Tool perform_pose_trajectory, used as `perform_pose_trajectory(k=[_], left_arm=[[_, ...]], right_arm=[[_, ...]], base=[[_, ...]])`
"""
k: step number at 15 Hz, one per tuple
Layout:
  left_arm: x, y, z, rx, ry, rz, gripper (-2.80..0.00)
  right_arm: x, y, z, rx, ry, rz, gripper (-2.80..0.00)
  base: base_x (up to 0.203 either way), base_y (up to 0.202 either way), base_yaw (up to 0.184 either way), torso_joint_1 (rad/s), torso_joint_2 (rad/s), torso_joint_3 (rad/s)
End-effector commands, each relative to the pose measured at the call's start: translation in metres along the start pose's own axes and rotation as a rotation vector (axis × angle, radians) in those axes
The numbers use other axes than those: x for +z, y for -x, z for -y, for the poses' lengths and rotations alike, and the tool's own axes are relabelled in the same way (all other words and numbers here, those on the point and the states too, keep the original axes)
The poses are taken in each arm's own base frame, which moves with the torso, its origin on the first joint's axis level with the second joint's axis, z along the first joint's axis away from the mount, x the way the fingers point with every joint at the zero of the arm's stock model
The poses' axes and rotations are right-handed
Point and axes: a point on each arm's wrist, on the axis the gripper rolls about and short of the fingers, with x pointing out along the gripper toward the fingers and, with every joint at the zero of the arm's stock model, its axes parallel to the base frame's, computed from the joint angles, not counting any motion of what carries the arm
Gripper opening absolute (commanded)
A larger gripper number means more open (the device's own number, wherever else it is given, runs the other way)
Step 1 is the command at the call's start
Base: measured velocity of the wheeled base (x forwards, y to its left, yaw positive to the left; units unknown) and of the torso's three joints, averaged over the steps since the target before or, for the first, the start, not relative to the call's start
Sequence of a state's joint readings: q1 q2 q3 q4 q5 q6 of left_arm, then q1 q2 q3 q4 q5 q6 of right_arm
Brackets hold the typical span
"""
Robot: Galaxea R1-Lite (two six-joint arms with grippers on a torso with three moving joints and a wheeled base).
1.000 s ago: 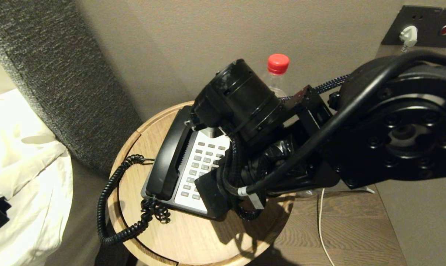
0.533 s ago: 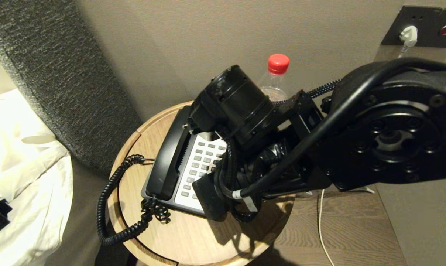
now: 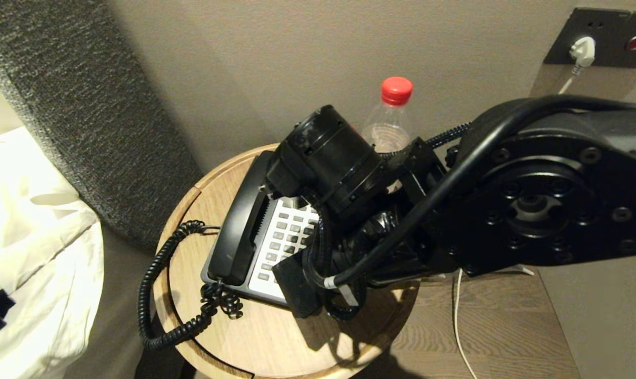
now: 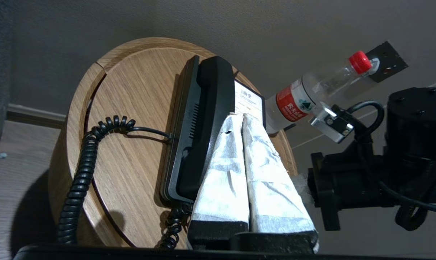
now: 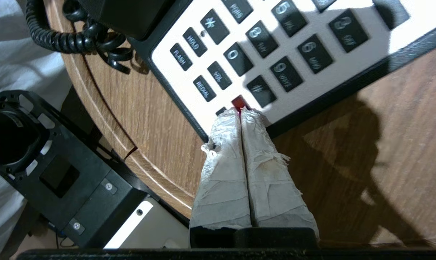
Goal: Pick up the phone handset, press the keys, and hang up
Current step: End the call using the dial pad
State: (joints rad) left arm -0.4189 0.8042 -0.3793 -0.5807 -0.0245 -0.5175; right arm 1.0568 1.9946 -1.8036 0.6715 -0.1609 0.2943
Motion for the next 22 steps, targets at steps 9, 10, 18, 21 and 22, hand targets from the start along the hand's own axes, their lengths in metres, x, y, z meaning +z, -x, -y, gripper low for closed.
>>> perform_pose_trajectory(k=[9, 10, 18, 21, 22], left_arm=[[-0.002, 0.003, -0.001, -0.009, 0.006, -0.002, -2.80], [-0.002, 0.004, -0.001, -0.013, 0.007, -0.001, -2.80], [-0.005, 0.006, -0.002, -0.027, 0.021, -0.015, -2.80], [-0.007, 0.006, -0.003, -0.022, 0.021, -0.021, -2.80], [-0.007, 0.006, -0.003, -0.023, 0.020, -0.021, -2.80]], right_arm=[[-0.002, 0.003, 0.000, 0.016, 0.003, -0.023, -2.80], [-0.002, 0.002, 0.000, 0.017, 0.003, -0.026, -2.80], [-0.003, -0.006, -0.001, 0.015, 0.006, -0.039, -2.80], [-0.004, -0.009, -0.001, 0.009, 0.007, -0.051, -2.80], [-0.006, -0.010, -0.001, 0.007, 0.012, -0.060, -2.80]], base=[[0.000, 0.000, 0.000, 0.000, 0.00, 0.000], [0.000, 0.000, 0.000, 0.000, 0.00, 0.000], [0.000, 0.000, 0.000, 0.000, 0.00, 0.000], [0.000, 0.000, 0.000, 0.000, 0.00, 0.000], [0.000, 0.000, 0.000, 0.000, 0.00, 0.000]])
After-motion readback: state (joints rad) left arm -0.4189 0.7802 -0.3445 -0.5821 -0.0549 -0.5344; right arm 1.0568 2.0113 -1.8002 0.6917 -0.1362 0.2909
